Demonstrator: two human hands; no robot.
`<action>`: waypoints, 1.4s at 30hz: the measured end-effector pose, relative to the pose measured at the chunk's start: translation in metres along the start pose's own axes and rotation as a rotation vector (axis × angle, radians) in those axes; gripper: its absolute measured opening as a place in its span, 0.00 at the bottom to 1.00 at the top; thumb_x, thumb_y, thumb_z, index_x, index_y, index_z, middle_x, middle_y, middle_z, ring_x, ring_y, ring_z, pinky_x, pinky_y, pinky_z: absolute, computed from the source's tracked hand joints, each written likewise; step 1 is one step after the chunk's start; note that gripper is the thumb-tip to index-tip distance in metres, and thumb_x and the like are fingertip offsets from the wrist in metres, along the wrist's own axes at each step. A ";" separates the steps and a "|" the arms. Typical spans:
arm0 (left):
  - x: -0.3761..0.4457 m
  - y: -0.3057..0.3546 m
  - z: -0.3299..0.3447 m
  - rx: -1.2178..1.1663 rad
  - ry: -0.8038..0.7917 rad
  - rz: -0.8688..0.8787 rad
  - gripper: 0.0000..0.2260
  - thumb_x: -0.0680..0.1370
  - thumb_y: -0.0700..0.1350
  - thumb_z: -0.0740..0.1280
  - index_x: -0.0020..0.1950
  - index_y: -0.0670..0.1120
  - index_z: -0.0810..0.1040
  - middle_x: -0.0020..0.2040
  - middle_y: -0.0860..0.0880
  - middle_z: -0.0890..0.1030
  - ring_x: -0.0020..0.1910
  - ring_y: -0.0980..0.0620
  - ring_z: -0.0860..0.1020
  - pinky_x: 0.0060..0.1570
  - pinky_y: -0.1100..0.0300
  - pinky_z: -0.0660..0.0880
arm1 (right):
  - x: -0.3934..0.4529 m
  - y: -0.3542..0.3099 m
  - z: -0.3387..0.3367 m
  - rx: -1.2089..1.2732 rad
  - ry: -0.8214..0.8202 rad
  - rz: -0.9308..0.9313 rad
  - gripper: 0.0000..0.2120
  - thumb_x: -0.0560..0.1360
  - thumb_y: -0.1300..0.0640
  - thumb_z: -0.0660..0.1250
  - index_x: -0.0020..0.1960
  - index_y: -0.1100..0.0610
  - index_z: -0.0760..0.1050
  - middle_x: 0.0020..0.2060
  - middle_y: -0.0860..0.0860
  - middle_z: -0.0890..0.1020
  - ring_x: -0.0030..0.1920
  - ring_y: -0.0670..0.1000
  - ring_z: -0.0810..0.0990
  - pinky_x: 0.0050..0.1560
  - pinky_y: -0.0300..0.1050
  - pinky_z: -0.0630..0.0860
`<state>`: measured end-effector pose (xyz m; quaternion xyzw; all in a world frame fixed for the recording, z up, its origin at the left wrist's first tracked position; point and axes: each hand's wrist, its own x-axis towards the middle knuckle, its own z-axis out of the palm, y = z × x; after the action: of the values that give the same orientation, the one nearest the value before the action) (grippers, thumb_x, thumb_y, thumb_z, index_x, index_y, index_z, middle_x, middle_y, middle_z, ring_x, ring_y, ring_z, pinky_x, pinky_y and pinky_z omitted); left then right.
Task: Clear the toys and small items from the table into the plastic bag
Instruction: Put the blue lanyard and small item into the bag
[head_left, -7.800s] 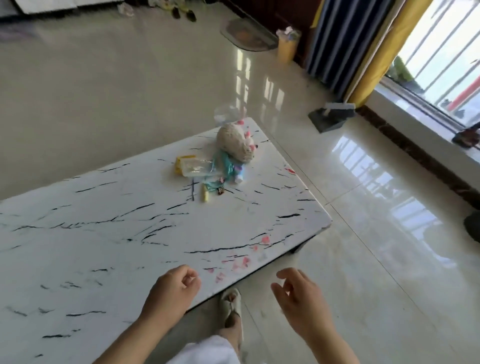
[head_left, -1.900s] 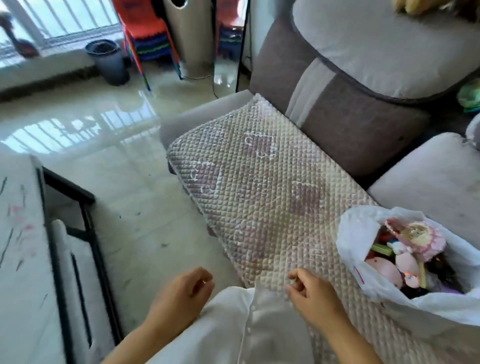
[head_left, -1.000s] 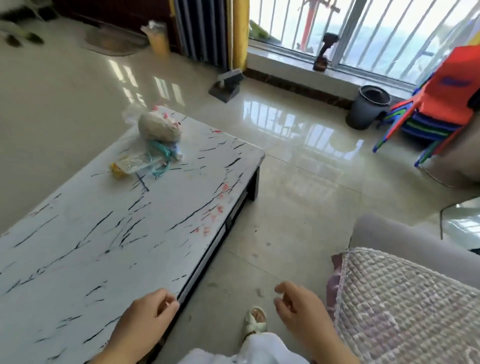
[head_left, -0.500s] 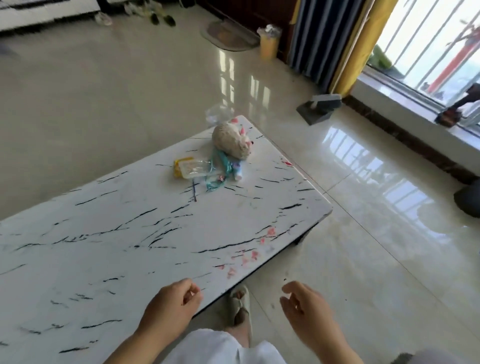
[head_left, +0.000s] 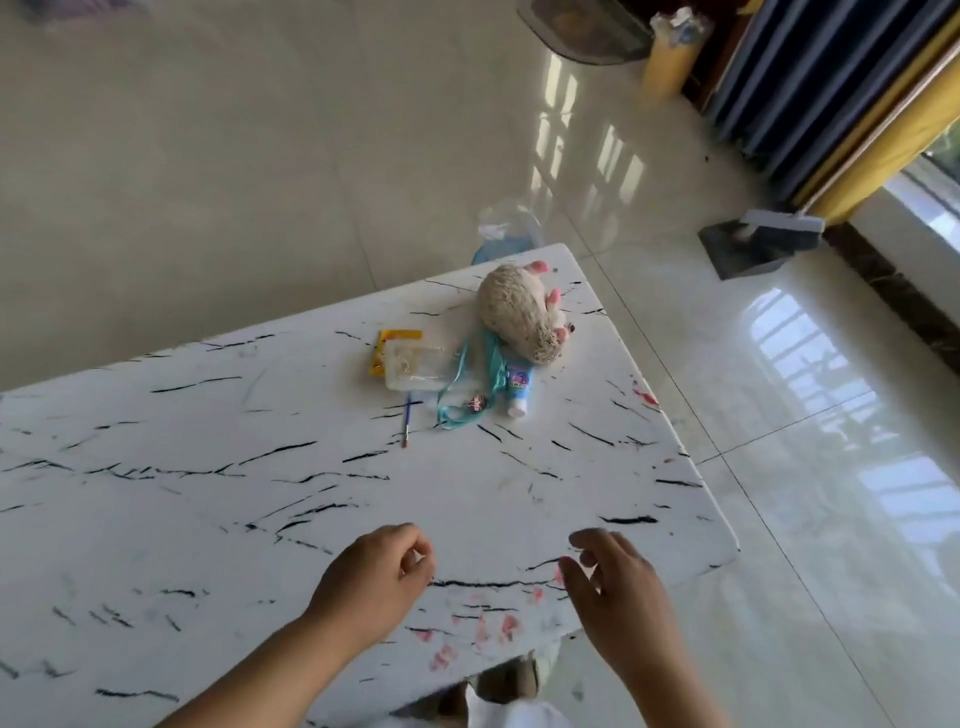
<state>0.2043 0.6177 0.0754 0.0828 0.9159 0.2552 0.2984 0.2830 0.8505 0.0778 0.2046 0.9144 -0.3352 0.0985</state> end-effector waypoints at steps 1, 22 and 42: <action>0.014 0.001 0.002 -0.015 0.016 -0.014 0.03 0.76 0.52 0.64 0.47 0.55 0.75 0.41 0.57 0.77 0.39 0.60 0.75 0.41 0.64 0.73 | 0.020 0.000 0.002 -0.010 -0.020 -0.008 0.11 0.74 0.52 0.65 0.56 0.50 0.74 0.44 0.41 0.73 0.40 0.41 0.72 0.40 0.37 0.67; 0.328 -0.014 0.108 0.098 0.376 0.015 0.12 0.74 0.40 0.67 0.57 0.45 0.79 0.55 0.47 0.79 0.54 0.45 0.76 0.53 0.54 0.73 | 0.314 0.048 0.150 -0.119 -0.003 -0.060 0.22 0.74 0.49 0.64 0.66 0.50 0.67 0.64 0.54 0.67 0.61 0.57 0.69 0.52 0.48 0.72; 0.337 -0.007 0.068 0.026 0.563 0.045 0.08 0.71 0.30 0.63 0.43 0.39 0.79 0.46 0.41 0.77 0.44 0.41 0.76 0.44 0.51 0.72 | 0.293 0.052 0.144 0.127 -0.038 0.258 0.33 0.68 0.60 0.64 0.70 0.53 0.56 0.60 0.53 0.69 0.44 0.49 0.66 0.41 0.43 0.65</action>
<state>-0.0275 0.7425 -0.1456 0.0328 0.9639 0.2632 0.0252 0.0494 0.8833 -0.1538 0.3201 0.8553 -0.3808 0.1448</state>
